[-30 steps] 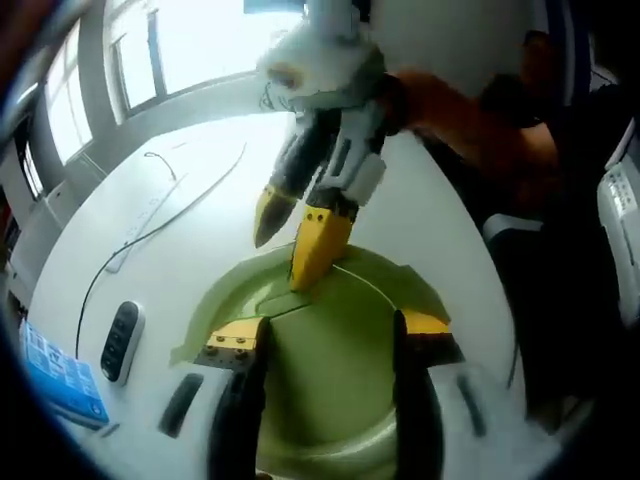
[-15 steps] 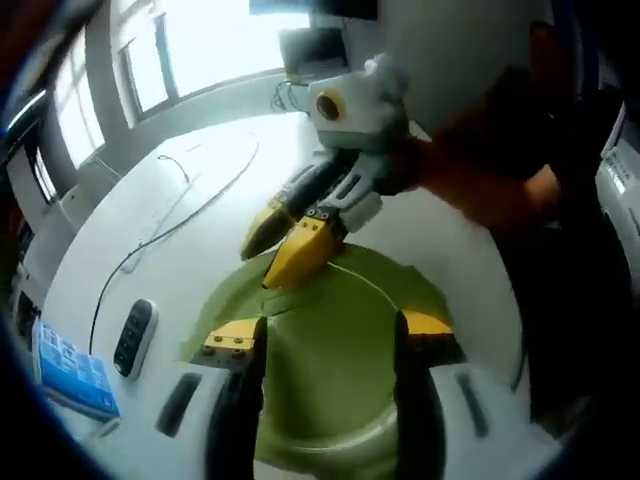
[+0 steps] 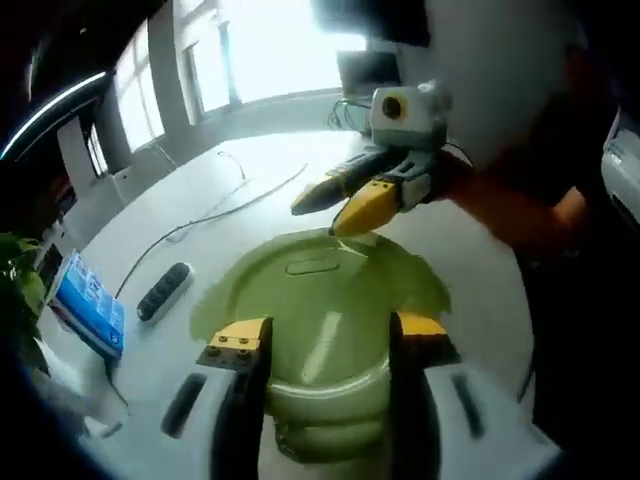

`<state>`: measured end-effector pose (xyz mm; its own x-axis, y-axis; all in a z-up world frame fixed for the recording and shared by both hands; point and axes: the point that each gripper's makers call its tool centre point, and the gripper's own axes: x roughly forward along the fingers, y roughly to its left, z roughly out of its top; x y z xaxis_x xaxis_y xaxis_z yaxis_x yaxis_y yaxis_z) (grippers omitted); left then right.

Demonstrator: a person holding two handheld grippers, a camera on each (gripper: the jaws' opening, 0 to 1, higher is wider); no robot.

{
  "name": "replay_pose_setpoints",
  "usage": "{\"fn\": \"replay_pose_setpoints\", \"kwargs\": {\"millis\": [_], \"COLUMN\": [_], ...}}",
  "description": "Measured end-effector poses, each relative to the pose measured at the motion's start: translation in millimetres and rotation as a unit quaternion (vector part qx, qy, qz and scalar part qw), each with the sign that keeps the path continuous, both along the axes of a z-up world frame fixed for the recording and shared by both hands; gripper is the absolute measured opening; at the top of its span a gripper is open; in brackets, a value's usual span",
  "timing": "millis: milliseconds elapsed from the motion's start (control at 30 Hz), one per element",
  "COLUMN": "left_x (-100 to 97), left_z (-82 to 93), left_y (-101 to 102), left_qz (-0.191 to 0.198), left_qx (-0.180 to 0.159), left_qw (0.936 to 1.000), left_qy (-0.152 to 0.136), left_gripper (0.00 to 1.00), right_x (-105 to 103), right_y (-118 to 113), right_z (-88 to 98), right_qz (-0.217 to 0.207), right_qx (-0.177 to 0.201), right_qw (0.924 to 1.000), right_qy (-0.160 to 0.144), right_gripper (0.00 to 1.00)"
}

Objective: Pick up the tomato from the tabletop place it into the food storage container close the lid and lock the latches

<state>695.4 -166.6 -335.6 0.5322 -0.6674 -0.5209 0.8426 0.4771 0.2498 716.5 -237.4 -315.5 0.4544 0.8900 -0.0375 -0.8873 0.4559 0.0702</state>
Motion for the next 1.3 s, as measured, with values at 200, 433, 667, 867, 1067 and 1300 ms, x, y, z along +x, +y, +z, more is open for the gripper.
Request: {"fn": "replay_pose_setpoints", "kwargs": {"millis": [200,433,667,867,1067,1300], "left_x": [-9.7,-31.1,-36.1,-31.8,-29.8,-25.7], "left_z": [30.5,44.5,55.2,35.6,45.7,27.5], "left_y": [8.3,26.6,71.0,80.1,90.0,78.2], "left_qz": [0.018,0.035,0.093,0.136,0.162,0.175], "left_qx": [-0.179,-0.346,-0.458,-0.432,-0.465,-0.388], "left_qw": [0.9821,0.9316,0.8746,0.8842,0.8612,0.8933], "left_qy": [-0.056,-0.104,-0.129,-0.115,-0.126,-0.144], "left_gripper": [0.3,0.34,0.34,0.35,0.34,0.32], "right_x": [0.2,-3.4,-19.1,-24.3,-16.8,-33.1], "right_y": [2.0,3.5,11.3,17.7,16.9,17.9], "right_z": [2.5,10.4,14.1,8.9,8.9,20.2], "right_qz": [0.006,0.029,0.055,0.073,0.055,0.091], "right_qx": [0.015,0.061,0.065,0.067,0.082,0.113], "right_qw": [0.9999,0.9975,0.9964,0.995,0.995,0.9893], "right_qy": [0.002,0.018,-0.005,-0.009,-0.009,-0.003], "right_gripper": [0.23,0.22,0.27,0.32,0.32,0.3]}}
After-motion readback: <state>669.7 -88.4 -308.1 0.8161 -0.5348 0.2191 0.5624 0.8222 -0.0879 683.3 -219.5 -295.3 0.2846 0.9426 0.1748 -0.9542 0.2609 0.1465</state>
